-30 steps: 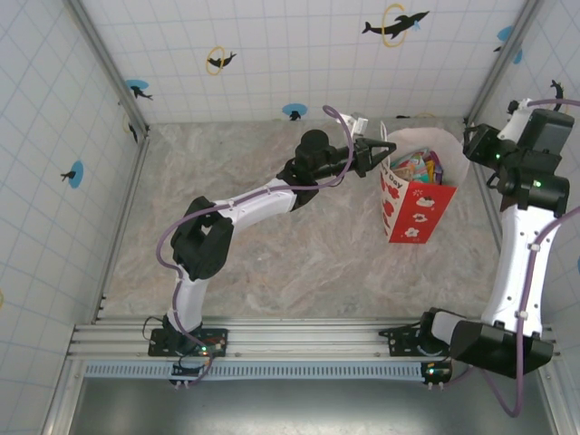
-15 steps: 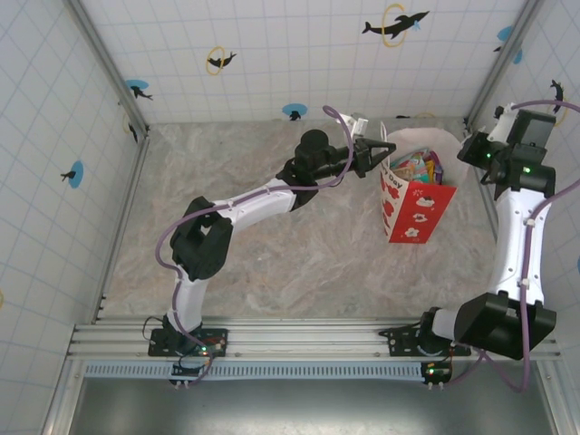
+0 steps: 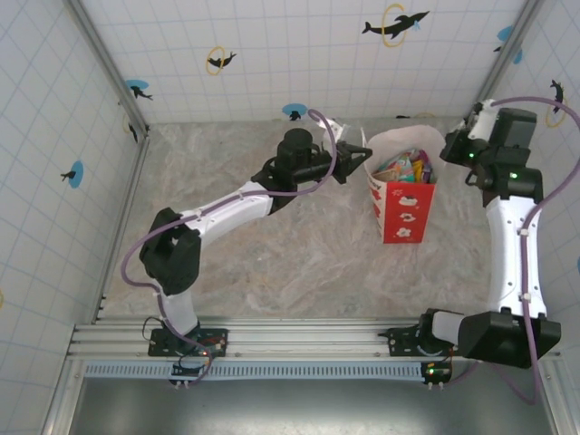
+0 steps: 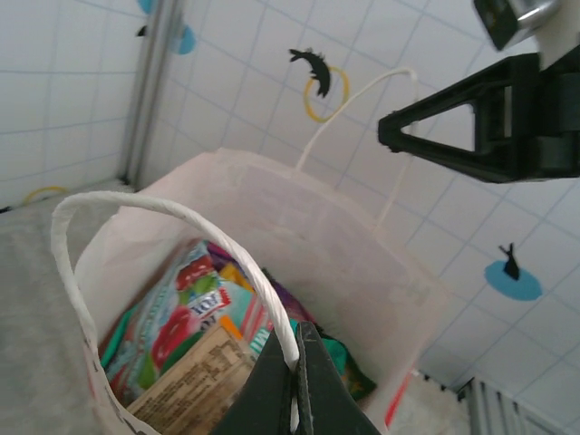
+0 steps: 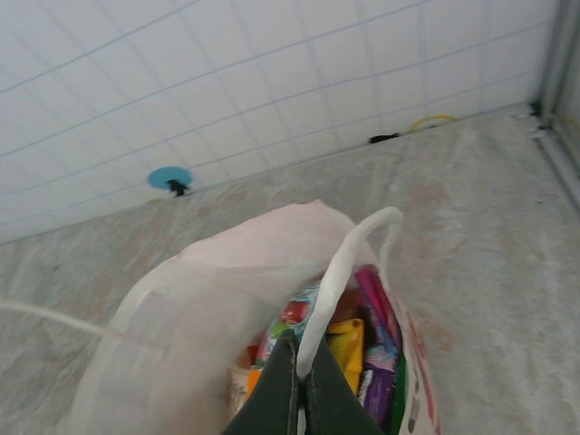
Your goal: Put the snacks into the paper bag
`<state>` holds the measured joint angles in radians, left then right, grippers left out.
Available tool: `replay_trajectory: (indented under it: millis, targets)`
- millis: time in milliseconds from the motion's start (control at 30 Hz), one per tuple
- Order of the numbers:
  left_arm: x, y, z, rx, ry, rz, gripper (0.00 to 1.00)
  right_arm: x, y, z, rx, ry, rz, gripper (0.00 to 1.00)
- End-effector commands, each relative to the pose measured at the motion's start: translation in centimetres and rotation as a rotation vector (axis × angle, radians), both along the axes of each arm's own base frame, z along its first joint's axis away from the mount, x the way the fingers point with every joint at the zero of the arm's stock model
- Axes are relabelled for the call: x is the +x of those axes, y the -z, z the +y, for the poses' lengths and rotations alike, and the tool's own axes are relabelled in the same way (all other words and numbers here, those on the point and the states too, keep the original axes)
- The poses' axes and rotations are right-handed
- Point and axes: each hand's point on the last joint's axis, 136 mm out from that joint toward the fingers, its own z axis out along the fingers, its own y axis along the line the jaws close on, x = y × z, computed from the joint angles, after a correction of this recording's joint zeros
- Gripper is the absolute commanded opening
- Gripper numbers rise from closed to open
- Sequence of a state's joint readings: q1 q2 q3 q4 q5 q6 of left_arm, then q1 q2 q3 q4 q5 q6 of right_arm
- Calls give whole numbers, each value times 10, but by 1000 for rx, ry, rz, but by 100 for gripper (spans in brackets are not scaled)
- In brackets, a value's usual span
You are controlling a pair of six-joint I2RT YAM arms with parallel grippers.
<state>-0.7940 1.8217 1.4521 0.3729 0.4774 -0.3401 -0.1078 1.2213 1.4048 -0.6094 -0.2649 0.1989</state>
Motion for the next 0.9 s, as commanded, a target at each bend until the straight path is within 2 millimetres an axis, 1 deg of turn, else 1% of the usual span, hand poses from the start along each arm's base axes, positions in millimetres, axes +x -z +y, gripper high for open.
replay_trajectory:
  millis: [0,67,167,367,567,700,867]
  targets:
    - [1,-35,33,27,-66,-142,0,-5,-31,35,3,-69,-121,0]
    - [-1,-33,46,63,-81,-146,0,-8,-31,59,25,-117,-142,0]
    - [-5,-24,68,111,-113,-142,0,-10,-29,92,42,-181,-157,0]
    - [-5,-18,116,185,-206,-134,0,-11,-26,144,42,-266,-175,0]
    - [-6,-12,150,245,-272,-129,0,-15,-19,191,42,-337,-181,0]
    - [-8,-6,162,263,-289,-118,0,-20,-13,215,19,-367,-176,0]
    - [-11,-3,170,284,-302,-119,0,-22,-13,228,10,-376,-185,0]
